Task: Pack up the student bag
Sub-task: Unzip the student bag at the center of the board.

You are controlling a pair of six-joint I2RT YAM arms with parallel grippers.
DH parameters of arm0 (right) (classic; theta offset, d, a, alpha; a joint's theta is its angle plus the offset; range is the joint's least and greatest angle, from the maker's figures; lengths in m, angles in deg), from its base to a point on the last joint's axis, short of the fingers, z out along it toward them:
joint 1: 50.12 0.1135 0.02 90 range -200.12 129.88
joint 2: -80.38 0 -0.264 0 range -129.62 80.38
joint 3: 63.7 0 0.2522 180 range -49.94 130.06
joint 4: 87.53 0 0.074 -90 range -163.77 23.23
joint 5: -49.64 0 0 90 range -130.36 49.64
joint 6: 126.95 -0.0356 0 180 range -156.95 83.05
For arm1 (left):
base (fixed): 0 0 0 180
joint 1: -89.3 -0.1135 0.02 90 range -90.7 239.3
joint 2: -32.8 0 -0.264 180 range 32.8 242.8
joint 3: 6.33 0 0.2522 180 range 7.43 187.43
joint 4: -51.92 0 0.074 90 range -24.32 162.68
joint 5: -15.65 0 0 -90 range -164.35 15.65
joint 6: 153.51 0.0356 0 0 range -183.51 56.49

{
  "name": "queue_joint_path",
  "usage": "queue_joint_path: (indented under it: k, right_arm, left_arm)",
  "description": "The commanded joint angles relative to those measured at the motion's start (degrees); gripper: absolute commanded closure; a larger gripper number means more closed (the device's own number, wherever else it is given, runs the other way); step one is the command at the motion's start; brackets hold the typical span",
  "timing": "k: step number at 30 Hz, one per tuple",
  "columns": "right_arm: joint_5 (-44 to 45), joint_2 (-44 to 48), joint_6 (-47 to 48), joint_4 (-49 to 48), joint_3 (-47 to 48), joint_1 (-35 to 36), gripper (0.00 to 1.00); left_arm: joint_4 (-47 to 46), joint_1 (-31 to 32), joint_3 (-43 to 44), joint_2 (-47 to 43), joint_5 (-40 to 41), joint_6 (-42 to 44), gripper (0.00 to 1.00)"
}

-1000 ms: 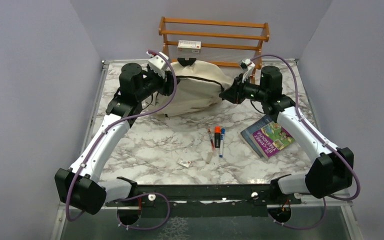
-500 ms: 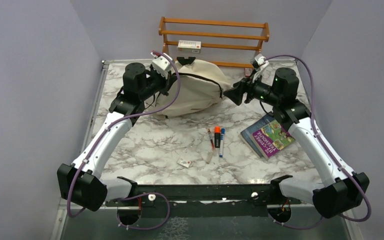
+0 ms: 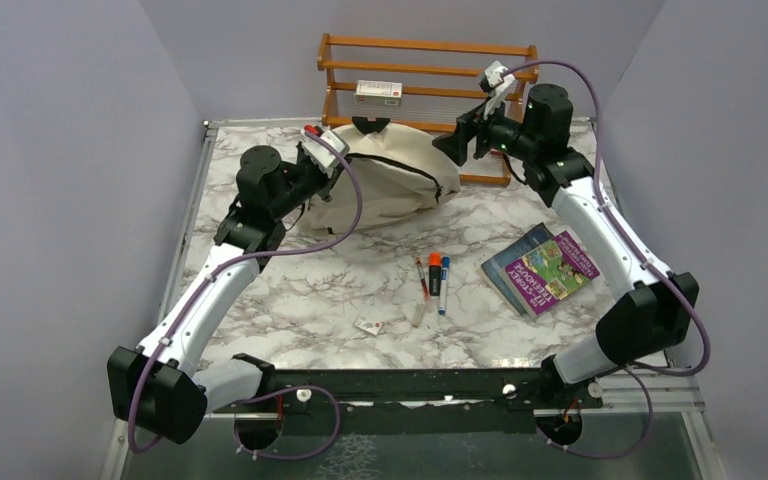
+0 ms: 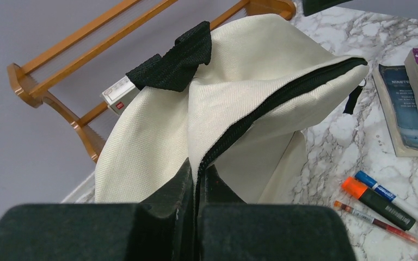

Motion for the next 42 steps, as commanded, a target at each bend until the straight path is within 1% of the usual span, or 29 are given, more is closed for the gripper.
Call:
queue_joint_path:
  k: [1, 6, 8, 15, 18, 21, 24, 26, 28, 30, 32, 35, 37, 39, 42]
  right_arm:
    - [-14.25, -5.18, 6.29, 2.49, 6.52, -1.14, 0.21]
    - [-26.24, -11.52, 8.92, 6.49, 13.57, -1.56, 0.21]
    - [-29.68, -13.9, 9.62, 8.59, 16.05, -1.56, 0.21]
    - [-38.44, -20.77, 12.12, 16.54, 21.16, -1.56, 0.21]
    - [-40.12, -22.11, 12.91, 19.13, 21.4, -1.55, 0.25]
    - [-39.82, -22.41, 12.71, 19.61, 20.49, -1.5, 0.35]
    - [-39.88, -22.61, 11.89, 19.7, 20.32, -1.27, 0.48]
    - [-39.23, -22.35, 11.32, 19.11, 20.32, -0.83, 0.56]
    - [-38.1, -21.83, 9.58, 16.86, 19.77, -0.16, 0.61]
    - [-36.85, -21.06, 7.06, 14.12, 18.94, 0.73, 0.67]
    - [-35.35, -20.35, 4.62, 11.51, 18.33, 1.64, 0.76]
    - [-35.4, -19.45, 0.15, 7.92, 17.76, 3.46, 0.9]
    - [-34.62, -18.56, -2.74, 5.98, 17.48, 5.37, 0.97]
    - [-33.38, -17.25, -4.52, 4.08, 16.72, 7.23, 1.0]
    - [-31.34, -15.23, -9.36, 1.67, 15.16, 9.65, 1.0]
  left_arm:
    - [-5.88, -0.14, -1.32, -2.05, -5.33, 4.48, 1.0]
    - [-7.66, -0.14, -2.92, -1.93, -7.3, 6.88, 1.0]
    - [-8.5, -0.14, -3.38, -1.95, -7.88, 7.92, 1.0]
    - [-12.54, -0.23, -4.53, -0.72, -7.62, 9.79, 1.0]
    - [-13.96, -0.31, -3.89, 0.47, -5.86, 10.18, 1.0]
    - [-14.99, -0.79, -2.38, 1.75, -5.43, 10.59, 1.0]
    - [-15.74, -1.51, -0.39, 3.01, -4.87, 10.86, 1.0]
    - [-16.74, -2.22, 0.72, 3.75, -2.89, 10.7, 1.0]
    - [-17.69, -3.02, 1.84, 4.38, -0.83, 10.33, 1.0]
    - [-18.3, -3.87, 2.97, 5.01, 0.86, 10.1, 1.0]
    - [-18.53, -4.68, 4.11, 5.41, 1.77, 9.87, 1.0]
    - [-18.51, -5.93, 5.76, 5.77, 3.11, 9.39, 1.0]
    - [-18.48, -6.6, 6.55, 5.71, 4.24, 9.21, 1.0]
    - [-18.47, -7.33, 7.07, 5.45, 5.3, 9.29, 1.0]
    - [-17.67, -8.65, 8.37, 5.25, 7.09, 9.54, 1.0]
